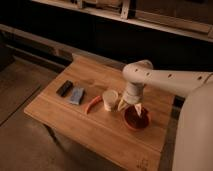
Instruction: Pick up the ceramic bowl
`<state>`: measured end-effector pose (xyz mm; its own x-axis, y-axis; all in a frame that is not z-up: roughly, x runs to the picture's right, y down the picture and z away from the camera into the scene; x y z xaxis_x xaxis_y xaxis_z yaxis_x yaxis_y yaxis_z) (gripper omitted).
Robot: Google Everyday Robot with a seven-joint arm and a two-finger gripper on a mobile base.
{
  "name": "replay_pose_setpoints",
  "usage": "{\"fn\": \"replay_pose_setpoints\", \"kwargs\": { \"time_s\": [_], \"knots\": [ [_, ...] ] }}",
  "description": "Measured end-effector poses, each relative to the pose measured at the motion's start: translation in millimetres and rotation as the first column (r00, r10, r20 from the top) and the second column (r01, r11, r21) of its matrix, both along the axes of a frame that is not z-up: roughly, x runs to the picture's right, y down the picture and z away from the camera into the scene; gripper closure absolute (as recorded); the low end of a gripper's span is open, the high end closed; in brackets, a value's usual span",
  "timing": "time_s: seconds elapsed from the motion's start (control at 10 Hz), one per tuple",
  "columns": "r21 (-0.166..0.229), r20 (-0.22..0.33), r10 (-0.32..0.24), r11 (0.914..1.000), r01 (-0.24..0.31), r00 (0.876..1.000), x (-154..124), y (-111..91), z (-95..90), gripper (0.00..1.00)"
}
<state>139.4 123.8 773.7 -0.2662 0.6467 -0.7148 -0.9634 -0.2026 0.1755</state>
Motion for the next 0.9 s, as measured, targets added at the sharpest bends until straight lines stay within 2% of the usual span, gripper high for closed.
{"fn": "replay_pose_setpoints", "kwargs": {
  "time_s": [0.2, 0.6, 0.8, 0.9],
  "knots": [
    [-0.004, -0.003, -0.002, 1.0, 0.002, 1.0, 1.4, 3.5, 1.9, 0.38],
    [0.004, 0.017, -0.014, 0.9999, 0.014, 1.0, -7.7, 10.7, 8.2, 0.8],
    [0.006, 0.018, -0.015, 0.9999, 0.014, 1.0, -7.3, 13.5, 8.4, 0.96],
    [0.015, 0.017, -0.017, 0.9997, 0.017, 1.0, -7.5, 12.3, 8.3, 1.0]
  ]
}}
